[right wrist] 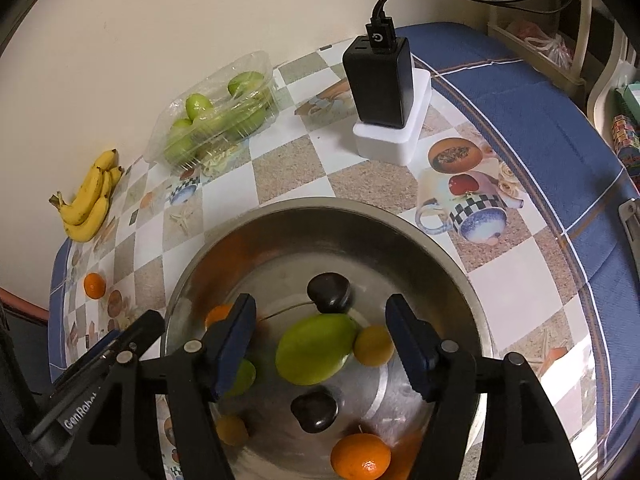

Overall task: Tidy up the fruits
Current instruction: 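Withdraw both open tools from the bowl toward the remaining fruits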

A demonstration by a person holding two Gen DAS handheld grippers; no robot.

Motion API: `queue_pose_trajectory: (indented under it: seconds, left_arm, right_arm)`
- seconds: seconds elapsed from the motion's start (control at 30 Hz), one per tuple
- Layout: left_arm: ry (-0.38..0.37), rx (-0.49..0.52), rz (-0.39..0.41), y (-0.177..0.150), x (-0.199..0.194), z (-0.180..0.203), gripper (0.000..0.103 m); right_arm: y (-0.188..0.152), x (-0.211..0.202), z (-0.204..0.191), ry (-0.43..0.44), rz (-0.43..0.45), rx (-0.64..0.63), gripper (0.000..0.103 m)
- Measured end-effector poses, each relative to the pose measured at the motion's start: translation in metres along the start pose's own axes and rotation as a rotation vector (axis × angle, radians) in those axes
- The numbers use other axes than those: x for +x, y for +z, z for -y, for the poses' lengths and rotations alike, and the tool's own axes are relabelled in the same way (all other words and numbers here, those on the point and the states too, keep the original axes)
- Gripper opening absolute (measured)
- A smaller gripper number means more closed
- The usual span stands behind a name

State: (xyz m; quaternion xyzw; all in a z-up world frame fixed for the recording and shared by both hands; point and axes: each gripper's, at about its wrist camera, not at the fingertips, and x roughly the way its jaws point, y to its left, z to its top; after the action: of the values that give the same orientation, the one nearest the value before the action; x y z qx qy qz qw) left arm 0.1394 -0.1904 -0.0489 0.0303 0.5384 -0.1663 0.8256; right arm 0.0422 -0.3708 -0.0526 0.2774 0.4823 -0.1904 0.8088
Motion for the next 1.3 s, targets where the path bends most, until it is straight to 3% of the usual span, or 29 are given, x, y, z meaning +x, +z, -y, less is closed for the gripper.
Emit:
queue_pose_trajectory:
  seconds: [0.07,0.23,0.37,0.63,0.73,1.3]
  left_arm:
    - [0.019,-0.009,0.005,0.001,0.0,-0.004,0.091]
    - [0.069,-0.033,0.021,0.0,-0.002,-0.012,0.102]
    - [0.122,-0.034,0.033,-0.002,-0.004,-0.018,0.103]
    - [0.156,-0.026,0.045,-0.002,-0.005,-0.023,0.103]
    - [0.176,-0.022,0.063,-0.003,-0.007,-0.025,0.103]
    - [0.183,-0.005,0.09,-0.005,-0.014,-0.026,0.103]
  right_arm:
    - [0.0,0.001,0.0,-0.004,0.001,-0.001,0.079]
    - [0.0,-0.001,-0.002,-0.01,0.008,-0.013,0.079]
    - [0.0,-0.002,-0.003,-0.016,0.012,-0.019,0.079]
    - [-0.001,-0.005,-0.005,-0.024,0.015,-0.032,0.079]
    - [-0.001,-0.003,-0.006,-0.02,0.017,-0.031,0.098]
    - [-0.005,-0.005,-0.011,-0.025,0.031,-0.052,0.1]
